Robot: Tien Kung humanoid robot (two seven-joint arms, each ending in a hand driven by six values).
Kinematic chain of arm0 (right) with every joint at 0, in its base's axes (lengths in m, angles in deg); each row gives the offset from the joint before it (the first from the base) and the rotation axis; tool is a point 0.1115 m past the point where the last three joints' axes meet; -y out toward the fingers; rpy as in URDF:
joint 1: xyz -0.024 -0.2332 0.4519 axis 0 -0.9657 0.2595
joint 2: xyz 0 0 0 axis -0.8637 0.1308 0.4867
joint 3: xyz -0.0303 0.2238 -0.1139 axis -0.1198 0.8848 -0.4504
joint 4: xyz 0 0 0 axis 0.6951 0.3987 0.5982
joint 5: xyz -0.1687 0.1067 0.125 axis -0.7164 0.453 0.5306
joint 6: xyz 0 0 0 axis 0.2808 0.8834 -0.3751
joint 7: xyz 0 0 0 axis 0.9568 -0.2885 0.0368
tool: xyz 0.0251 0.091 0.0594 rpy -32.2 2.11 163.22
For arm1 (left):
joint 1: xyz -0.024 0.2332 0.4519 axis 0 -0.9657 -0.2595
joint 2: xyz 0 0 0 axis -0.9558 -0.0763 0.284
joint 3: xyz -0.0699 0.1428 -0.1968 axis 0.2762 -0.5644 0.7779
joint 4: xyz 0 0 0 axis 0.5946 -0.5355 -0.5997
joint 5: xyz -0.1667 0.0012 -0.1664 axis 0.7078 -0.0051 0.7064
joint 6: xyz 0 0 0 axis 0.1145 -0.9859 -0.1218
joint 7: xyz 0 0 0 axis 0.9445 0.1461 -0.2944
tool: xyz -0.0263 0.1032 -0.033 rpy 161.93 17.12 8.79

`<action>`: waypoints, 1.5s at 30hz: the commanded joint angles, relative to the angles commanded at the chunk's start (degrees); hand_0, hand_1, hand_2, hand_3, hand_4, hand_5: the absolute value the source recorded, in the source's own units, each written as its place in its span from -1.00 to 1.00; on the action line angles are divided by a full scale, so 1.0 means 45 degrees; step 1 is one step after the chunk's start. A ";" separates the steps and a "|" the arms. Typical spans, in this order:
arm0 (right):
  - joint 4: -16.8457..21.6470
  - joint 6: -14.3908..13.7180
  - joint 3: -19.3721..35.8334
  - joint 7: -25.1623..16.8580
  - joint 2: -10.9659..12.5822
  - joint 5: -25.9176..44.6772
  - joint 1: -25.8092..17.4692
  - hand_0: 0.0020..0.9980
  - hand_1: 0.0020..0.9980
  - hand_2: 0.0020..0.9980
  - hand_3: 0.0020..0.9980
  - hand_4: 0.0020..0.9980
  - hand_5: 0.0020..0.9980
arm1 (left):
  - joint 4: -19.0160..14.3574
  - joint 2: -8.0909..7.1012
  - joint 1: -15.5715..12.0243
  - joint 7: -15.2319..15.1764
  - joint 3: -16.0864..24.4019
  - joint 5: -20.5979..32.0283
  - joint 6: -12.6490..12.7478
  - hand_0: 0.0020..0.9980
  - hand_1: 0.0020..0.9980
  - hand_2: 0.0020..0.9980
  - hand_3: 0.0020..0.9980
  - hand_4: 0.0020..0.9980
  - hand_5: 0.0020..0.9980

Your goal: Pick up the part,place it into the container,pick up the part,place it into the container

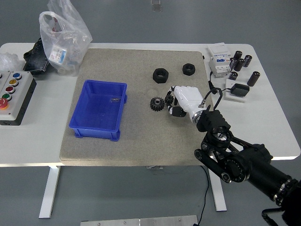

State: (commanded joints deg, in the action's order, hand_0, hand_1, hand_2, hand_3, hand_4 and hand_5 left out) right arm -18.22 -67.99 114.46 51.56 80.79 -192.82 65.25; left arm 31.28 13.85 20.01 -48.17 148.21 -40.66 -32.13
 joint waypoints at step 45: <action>0.1346 0.0116 -0.4228 -0.0788 -0.1010 0.0990 0.2243 0.24 0.60 0.72 0.57 -0.27 -0.72 | 0.0000 -0.0089 0.0107 0.0063 -0.0270 0.0196 0.0009 0.32 0.09 0.13 0.43 0.28 -0.53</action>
State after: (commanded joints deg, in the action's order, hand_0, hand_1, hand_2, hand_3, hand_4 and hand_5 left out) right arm -12.16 -67.47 95.43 48.01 76.25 -188.36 75.34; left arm 31.28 13.45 20.49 -47.88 146.99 -39.77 -32.09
